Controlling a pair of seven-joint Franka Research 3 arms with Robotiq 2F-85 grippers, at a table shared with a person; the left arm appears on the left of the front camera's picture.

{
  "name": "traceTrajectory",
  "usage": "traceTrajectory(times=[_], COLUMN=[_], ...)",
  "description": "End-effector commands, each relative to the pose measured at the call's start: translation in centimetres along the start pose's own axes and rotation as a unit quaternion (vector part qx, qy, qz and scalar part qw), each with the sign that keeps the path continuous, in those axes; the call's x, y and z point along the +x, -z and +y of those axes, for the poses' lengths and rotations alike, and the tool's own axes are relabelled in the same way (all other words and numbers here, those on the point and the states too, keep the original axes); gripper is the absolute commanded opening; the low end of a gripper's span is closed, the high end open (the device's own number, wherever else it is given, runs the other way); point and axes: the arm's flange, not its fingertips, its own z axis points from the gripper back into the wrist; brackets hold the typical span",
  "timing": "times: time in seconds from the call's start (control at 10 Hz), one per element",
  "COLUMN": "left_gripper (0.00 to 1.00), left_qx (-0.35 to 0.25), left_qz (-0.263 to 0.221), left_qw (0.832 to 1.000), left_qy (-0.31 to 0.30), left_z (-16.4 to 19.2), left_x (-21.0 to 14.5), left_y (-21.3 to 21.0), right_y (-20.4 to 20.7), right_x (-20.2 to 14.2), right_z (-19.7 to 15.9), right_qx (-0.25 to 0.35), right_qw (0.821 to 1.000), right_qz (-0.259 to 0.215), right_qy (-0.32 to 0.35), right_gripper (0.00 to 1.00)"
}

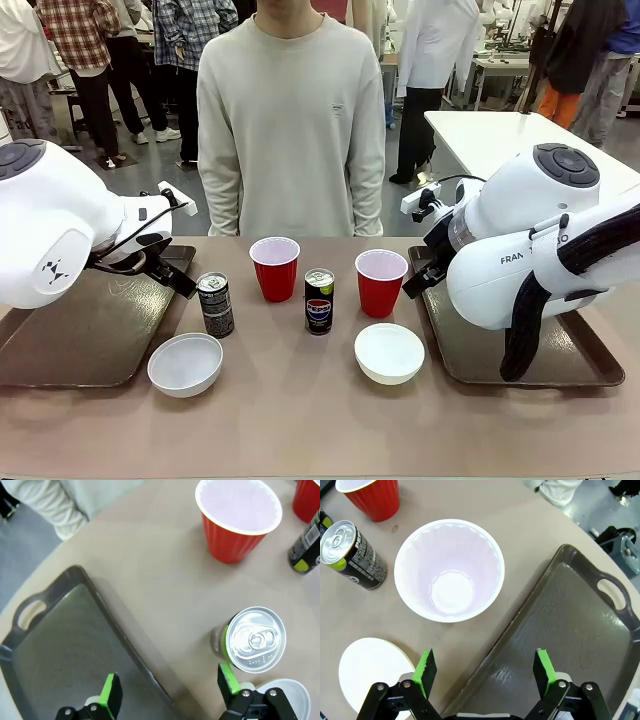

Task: Prepare tableware on both trays.
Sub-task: Pick up a Picnic Bowl from the table and place it on a Handle tray.

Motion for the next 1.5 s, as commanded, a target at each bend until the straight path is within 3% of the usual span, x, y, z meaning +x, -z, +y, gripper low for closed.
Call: traceTrajectory(times=[0.0,0.7,0.9,1.0,1.4], left_gripper=[1.0,1.0,1.0,1.0,1.0], left_qx=[0.0,0.0,-0.016,-0.027,-0.129], left_qz=[0.0,0.0,0.032,0.031,0.067], left_qw=[1.0,1.0,0.999,0.999,0.989], left_qy=[0.0,0.0,0.022,0.003,-0.033], left_z=[0.0,0.0,-0.5,-0.7,0.0], left_x=[0.0,0.0,-4.7,-7.7,-14.8], left_y=[0.0,0.0,-5.3,-8.1,-11.9], right_y=[0.0,0.0,-3.9,-6.5,-10.7], right_x=[0.0,0.0,-2.3,-4.7,-14.2], right_z=[0.0,0.0,1.7,3.3,6.9], right_qx=[0.0,0.0,0.005,0.025,0.096], right_qw=[1.0,1.0,1.0,0.999,0.984], right_qz=[0.0,0.0,0.02,0.038,0.142], right_qy=[0.0,0.0,0.007,0.015,0.039], right_gripper=[1.0,1.0,1.0,1.0,1.0])
